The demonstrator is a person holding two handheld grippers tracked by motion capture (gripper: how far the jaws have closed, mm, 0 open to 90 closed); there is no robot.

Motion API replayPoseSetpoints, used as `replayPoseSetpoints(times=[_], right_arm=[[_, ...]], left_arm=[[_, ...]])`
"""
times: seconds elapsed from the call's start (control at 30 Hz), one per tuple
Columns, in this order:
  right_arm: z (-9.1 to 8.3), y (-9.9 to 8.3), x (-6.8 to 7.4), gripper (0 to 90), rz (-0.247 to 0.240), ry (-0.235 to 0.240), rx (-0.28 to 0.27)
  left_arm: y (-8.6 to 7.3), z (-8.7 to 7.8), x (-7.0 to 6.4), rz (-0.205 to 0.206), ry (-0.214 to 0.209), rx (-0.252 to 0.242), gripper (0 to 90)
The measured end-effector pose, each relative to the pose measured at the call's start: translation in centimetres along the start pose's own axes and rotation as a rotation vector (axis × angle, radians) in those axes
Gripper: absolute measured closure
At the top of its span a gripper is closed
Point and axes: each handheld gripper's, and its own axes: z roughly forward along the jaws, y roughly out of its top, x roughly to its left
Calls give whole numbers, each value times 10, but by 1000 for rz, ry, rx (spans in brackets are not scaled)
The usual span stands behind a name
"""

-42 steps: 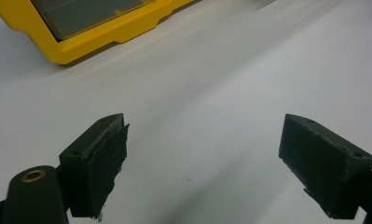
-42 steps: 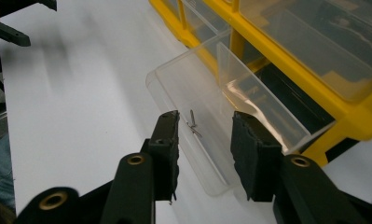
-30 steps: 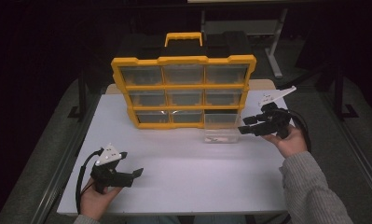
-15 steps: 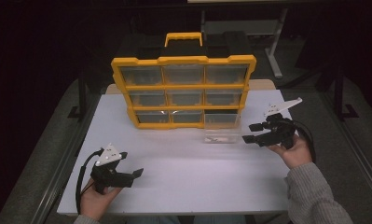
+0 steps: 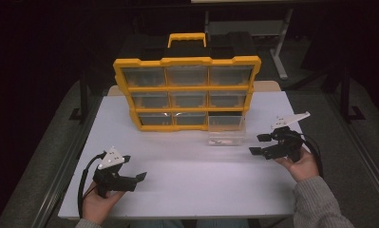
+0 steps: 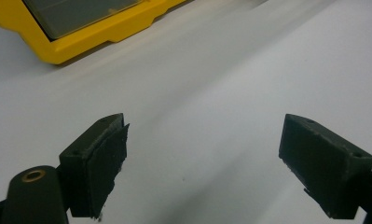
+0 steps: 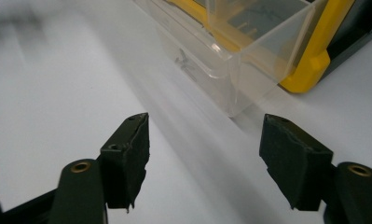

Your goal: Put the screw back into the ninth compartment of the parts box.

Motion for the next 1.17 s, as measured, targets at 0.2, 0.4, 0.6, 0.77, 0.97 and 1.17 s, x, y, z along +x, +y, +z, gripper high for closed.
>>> replayPoseSetpoints(times=[0.2, 0.4, 0.6, 0.77, 0.97, 1.17], right_arm=[[0, -10, 1, 275, 8, -9, -7], [0, -20, 3, 232, 16, -21, -20], [2, -30, 7, 217, 34, -25, -21], [3, -36, 9, 200, 43, -26, -16], [4, -44, 14, 192, 47, -30, -31], [4, -49, 17, 187, 52, -34, -35]], left_arm=[[-1, 0, -1, -7, 0, 3, 147], [-3, 3, -2, -18, -5, -4, 147], [-4, 2, -2, -7, -6, 9, 147], [-5, 3, -2, -5, -9, 3, 147], [-6, 3, 0, 9, -9, 19, 147], [-9, 4, 3, -20, -8, 17, 147]])
